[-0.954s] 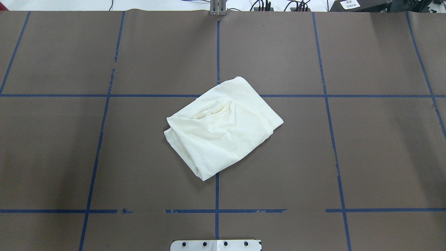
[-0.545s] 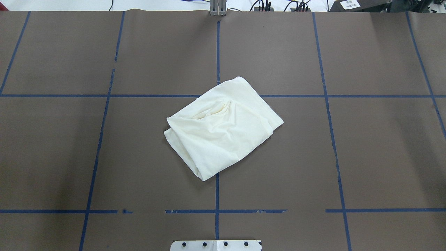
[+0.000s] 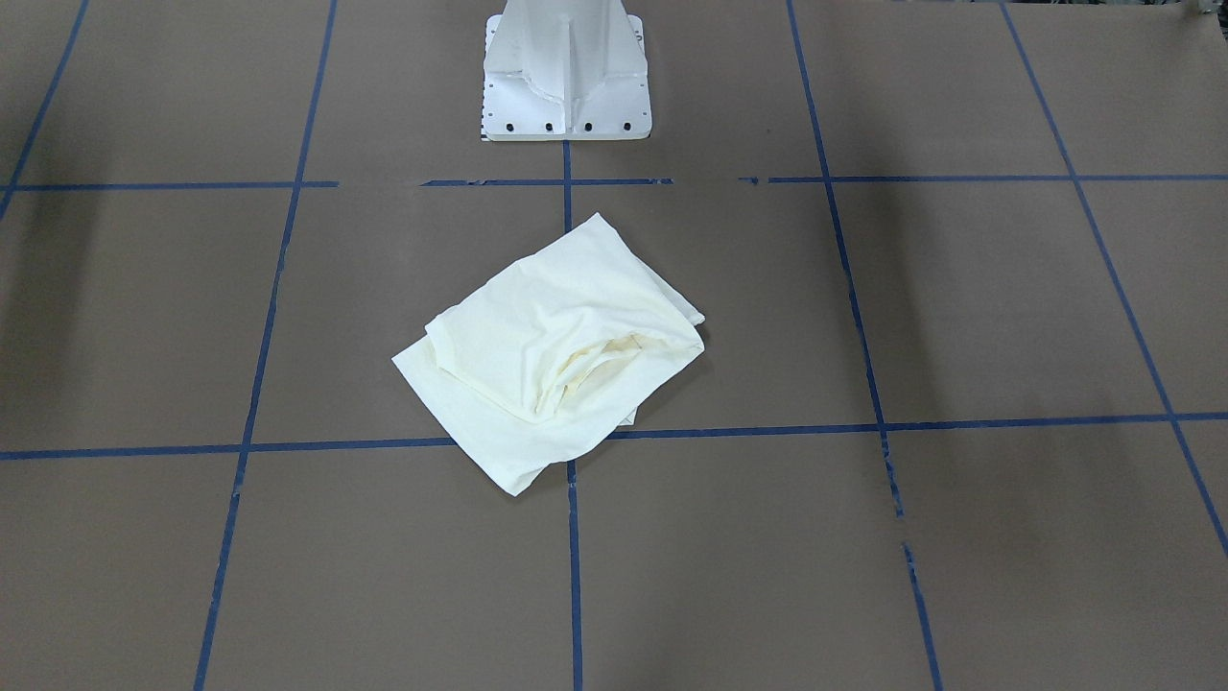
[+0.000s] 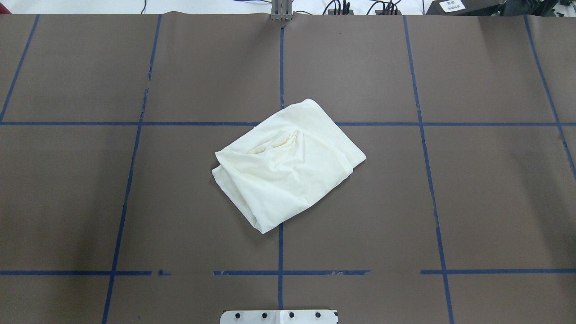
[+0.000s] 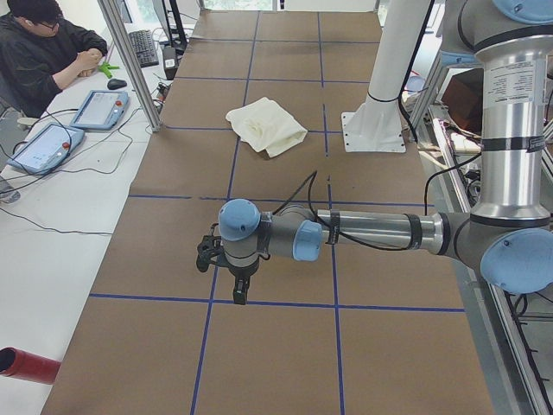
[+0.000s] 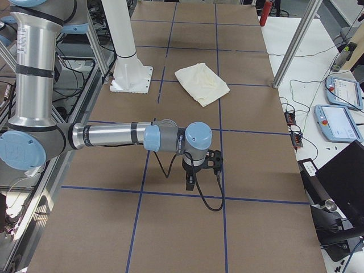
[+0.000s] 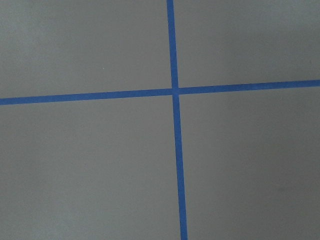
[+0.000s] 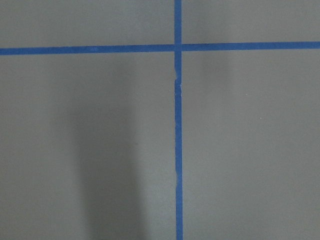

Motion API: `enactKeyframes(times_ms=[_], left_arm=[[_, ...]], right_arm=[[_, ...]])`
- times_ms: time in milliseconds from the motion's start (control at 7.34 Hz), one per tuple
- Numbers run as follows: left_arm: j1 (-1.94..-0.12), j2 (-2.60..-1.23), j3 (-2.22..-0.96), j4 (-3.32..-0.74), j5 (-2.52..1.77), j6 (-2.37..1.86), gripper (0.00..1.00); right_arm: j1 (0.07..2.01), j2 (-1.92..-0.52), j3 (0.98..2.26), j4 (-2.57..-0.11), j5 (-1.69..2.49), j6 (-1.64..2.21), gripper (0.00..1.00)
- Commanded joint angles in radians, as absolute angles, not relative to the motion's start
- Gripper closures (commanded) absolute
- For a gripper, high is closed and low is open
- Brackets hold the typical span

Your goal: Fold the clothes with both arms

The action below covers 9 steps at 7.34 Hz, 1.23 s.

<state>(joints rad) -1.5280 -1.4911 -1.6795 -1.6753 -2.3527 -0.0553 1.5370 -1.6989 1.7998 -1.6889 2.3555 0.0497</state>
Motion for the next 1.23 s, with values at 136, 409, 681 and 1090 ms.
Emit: enactKeyframes(times_ms=[136, 409, 681, 1090], left_arm=[[-1.528, -1.494, -1.681, -1.675, -2.352, -0.055, 0.00], [-1.528, -1.494, -1.681, -1.675, -2.353, -0.055, 0.00], [-1.528, -1.496, -1.680, -1.675, -2.352, -0.057, 0.00], [-1.528, -1.497, -1.678, -1.675, -2.352, -0.057, 0.00]], right_arm=[[1.537, -1.697, 1.786, -1.606, 2.353, 0.115, 0.00], [1.537, -1.695, 1.787, -1.606, 2.353, 0.115, 0.00], [1.537, -1.694, 1.789, -1.606, 2.353, 0.117, 0.00], [1.537, -1.694, 1.787, -1.606, 2.353, 0.117, 0.00]])
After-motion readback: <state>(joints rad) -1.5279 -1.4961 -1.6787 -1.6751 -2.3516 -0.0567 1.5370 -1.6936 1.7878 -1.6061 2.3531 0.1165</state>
